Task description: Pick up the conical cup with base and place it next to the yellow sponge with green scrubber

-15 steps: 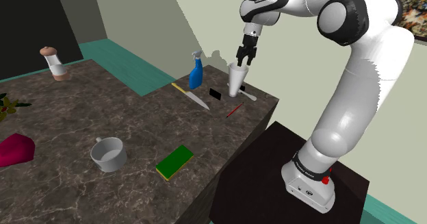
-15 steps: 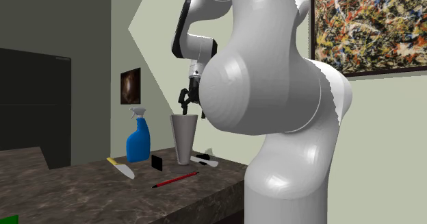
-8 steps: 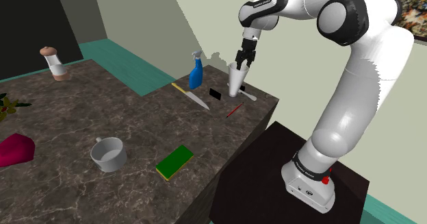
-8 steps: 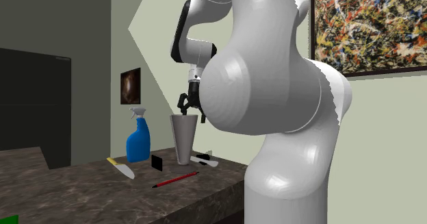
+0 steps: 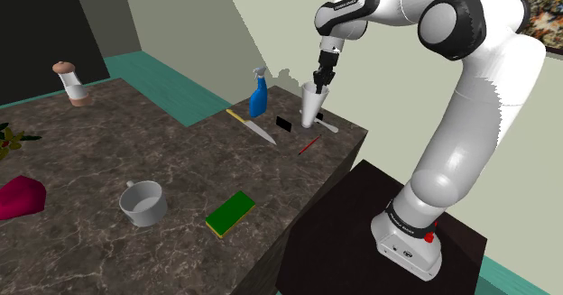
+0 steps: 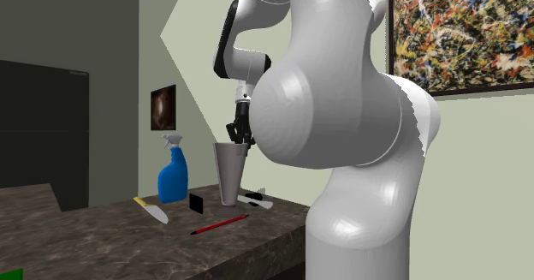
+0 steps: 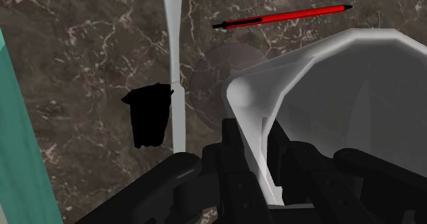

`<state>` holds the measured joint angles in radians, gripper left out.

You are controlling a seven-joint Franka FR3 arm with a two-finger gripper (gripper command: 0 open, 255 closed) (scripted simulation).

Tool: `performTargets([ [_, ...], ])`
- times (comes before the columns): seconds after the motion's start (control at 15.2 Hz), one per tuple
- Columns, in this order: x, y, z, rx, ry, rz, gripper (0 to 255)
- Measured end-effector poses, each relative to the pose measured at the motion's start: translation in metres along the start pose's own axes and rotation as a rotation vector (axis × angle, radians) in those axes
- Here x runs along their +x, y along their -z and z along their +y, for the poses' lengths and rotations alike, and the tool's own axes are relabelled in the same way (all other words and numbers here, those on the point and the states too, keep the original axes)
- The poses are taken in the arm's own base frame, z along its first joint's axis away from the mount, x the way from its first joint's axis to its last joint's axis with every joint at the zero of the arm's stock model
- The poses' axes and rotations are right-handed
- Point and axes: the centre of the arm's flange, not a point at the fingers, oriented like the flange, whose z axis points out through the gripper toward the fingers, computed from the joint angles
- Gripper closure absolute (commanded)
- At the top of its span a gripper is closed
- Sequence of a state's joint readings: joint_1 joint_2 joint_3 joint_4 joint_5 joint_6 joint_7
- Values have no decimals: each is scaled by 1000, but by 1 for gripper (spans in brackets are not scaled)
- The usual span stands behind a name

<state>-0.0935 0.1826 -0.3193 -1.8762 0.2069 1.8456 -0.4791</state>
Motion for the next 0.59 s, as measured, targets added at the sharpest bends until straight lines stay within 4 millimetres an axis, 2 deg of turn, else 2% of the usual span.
performTargets([
  [0.33, 0, 0, 0, 0, 0, 0, 255],
  [0.59, -1, 15, -4, 0, 0, -1, 255],
])
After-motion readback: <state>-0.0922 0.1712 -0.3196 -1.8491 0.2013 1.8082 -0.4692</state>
